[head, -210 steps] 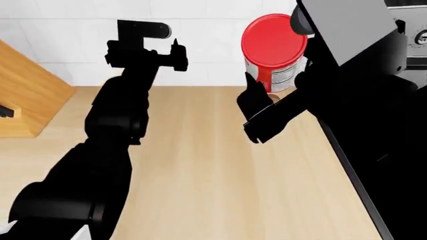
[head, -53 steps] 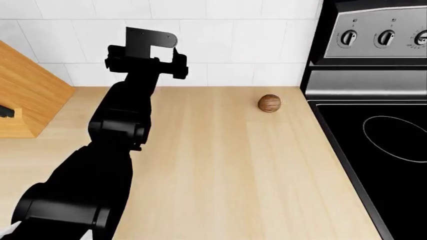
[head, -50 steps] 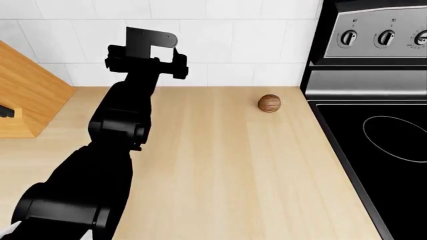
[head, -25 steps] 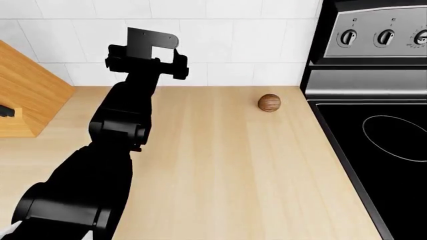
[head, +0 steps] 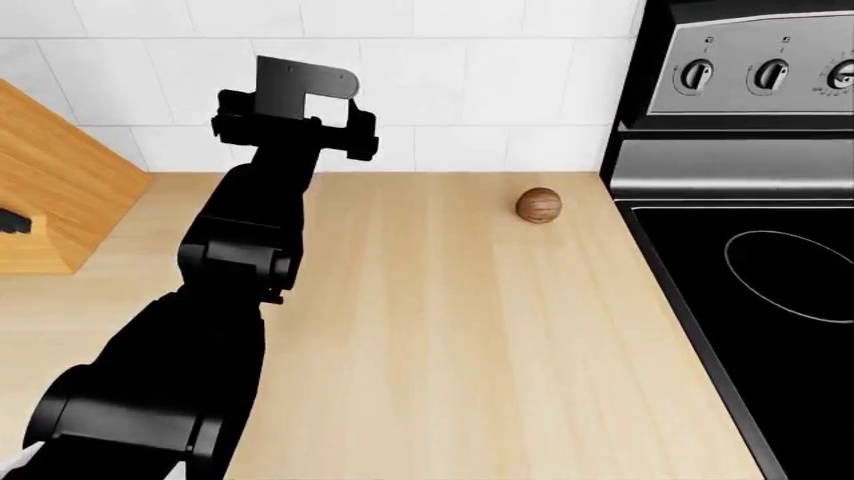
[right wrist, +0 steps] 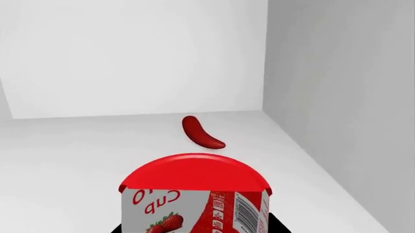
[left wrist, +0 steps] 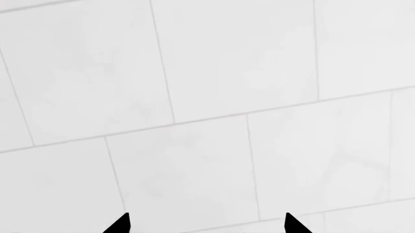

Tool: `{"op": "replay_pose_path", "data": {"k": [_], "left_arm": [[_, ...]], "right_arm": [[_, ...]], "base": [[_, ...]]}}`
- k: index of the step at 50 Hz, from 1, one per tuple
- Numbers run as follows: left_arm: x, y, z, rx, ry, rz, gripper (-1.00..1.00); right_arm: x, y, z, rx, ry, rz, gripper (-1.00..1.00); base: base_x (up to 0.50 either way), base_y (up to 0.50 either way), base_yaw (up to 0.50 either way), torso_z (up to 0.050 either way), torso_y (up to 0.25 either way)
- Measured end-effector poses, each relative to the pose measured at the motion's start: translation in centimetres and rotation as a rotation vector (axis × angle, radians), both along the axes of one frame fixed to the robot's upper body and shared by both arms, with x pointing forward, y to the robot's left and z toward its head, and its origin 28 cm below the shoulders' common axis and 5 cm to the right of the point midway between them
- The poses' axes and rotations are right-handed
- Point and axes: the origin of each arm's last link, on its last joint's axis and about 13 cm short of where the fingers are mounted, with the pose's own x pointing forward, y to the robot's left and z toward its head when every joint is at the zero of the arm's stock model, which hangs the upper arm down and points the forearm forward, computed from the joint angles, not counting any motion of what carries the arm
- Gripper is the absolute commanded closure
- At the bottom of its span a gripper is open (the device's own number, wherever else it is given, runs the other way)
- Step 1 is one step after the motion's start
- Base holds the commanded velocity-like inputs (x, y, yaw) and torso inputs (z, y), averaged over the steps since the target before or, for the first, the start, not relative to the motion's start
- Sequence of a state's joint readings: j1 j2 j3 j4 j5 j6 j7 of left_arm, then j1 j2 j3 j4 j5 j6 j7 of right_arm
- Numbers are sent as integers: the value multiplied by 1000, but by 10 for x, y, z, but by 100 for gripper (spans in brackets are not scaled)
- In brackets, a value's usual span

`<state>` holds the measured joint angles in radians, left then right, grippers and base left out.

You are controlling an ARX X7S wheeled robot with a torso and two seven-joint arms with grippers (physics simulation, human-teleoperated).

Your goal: Pick the boxed food and jello cup from the counter and place them in the cabinets closest to them.

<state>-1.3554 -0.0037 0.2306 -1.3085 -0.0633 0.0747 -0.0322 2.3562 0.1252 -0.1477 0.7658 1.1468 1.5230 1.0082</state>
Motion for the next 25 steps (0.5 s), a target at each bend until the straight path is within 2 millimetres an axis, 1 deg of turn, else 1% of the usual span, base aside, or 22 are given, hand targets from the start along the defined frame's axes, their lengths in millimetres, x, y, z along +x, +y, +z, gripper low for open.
{"op": "replay_pose_path", "data": {"k": [16,25], "left_arm": [[0,0,-1,-2,8,-5,-100],[0,0,-1,-4,10,-8,-100]], "right_arm": [[1,0,0,-8,-7,-13,-100],[8,2,1,-86,-68,-99,-100]], "base": [[3,-1,0,0,0],[0,0,0,0,0]]}}
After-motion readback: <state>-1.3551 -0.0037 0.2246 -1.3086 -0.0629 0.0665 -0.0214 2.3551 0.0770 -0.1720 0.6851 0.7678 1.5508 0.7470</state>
